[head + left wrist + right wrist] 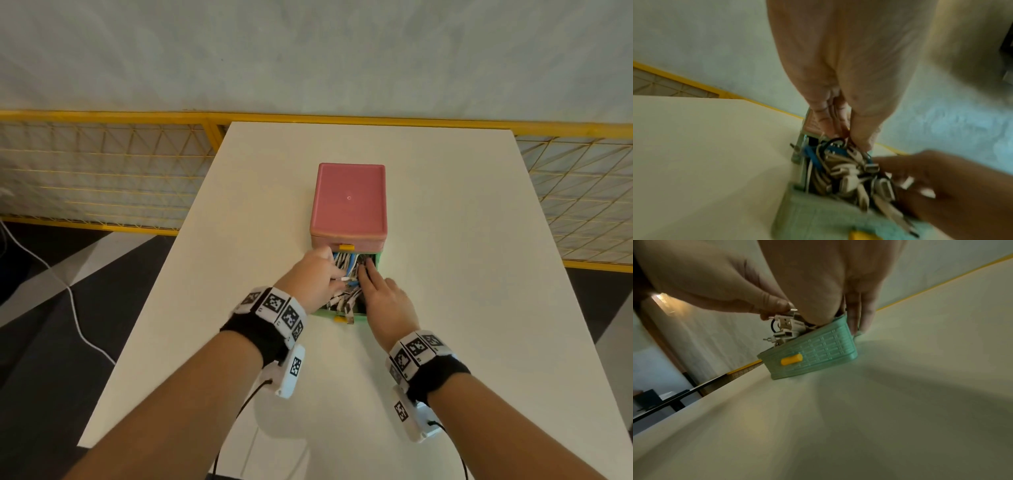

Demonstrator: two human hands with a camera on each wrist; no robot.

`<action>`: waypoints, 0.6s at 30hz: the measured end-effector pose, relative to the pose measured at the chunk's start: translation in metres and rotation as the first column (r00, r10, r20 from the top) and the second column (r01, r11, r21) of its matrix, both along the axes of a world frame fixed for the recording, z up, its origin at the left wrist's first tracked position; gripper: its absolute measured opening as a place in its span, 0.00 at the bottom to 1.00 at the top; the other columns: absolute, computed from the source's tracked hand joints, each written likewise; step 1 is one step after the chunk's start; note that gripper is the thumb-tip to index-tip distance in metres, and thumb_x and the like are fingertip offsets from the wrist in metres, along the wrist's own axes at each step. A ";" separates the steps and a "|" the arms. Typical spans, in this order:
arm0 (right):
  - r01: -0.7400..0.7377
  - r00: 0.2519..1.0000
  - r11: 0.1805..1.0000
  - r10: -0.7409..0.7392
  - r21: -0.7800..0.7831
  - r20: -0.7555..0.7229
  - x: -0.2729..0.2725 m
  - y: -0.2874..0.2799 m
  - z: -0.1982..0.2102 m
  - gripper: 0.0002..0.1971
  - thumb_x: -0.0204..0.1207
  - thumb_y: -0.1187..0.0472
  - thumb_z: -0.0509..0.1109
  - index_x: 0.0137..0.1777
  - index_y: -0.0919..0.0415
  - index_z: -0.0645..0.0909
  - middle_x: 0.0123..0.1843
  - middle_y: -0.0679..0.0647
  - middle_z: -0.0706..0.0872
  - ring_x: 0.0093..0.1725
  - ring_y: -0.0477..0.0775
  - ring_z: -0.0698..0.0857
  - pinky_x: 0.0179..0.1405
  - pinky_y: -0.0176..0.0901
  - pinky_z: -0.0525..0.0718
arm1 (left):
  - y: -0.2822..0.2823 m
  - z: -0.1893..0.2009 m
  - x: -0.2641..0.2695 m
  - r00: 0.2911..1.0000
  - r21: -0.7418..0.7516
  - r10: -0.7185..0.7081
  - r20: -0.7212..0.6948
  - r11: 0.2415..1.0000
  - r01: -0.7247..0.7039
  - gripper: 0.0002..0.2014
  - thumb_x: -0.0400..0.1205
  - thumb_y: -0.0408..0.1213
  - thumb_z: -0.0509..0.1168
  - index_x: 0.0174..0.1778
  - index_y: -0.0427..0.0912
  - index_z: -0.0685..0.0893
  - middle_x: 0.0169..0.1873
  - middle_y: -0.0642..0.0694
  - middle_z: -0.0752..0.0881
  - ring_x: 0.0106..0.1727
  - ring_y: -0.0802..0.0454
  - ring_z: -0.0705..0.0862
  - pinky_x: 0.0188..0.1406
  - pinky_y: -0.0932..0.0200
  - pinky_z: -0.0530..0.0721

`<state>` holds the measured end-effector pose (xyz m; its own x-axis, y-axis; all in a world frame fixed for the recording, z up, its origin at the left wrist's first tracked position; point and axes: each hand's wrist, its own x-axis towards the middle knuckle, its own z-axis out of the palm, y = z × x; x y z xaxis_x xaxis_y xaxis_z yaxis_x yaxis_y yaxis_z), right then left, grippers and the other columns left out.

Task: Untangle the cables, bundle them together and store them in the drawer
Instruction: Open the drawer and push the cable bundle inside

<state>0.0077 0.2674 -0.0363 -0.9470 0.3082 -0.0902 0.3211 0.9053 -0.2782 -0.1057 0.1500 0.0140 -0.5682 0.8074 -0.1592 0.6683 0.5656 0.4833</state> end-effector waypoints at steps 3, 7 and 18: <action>-0.043 0.981 0.992 0.065 0.120 -0.185 0.009 0.006 -0.005 0.28 0.61 0.69 0.81 0.64 0.60 0.82 0.60 0.59 0.85 0.48 0.62 0.85 0.44 0.52 0.85 | -0.001 -0.011 0.006 0.999 -0.026 -0.051 0.015 0.998 0.051 0.16 0.85 0.38 0.65 0.67 0.38 0.84 0.45 0.47 0.70 0.49 0.45 0.79 0.53 0.53 0.78; -0.132 0.975 0.981 0.153 0.139 -0.159 0.013 0.011 -0.003 0.26 0.57 0.64 0.85 0.57 0.58 0.86 0.49 0.56 0.86 0.42 0.60 0.85 0.39 0.50 0.85 | -0.004 -0.022 0.019 0.985 -0.080 -0.164 -0.049 0.984 0.160 0.21 0.87 0.43 0.61 0.72 0.34 0.78 0.48 0.48 0.64 0.48 0.51 0.71 0.53 0.58 0.75; 0.231 0.960 0.851 -0.278 -0.472 -0.031 0.006 0.004 -0.001 0.34 0.75 0.72 0.62 0.81 0.61 0.57 0.59 0.61 0.78 0.51 0.59 0.81 0.48 0.35 0.72 | 0.010 -0.043 0.029 0.952 -0.153 -0.268 -0.148 0.957 0.246 0.25 0.90 0.43 0.54 0.77 0.29 0.67 0.62 0.37 0.70 0.63 0.43 0.71 0.65 0.52 0.71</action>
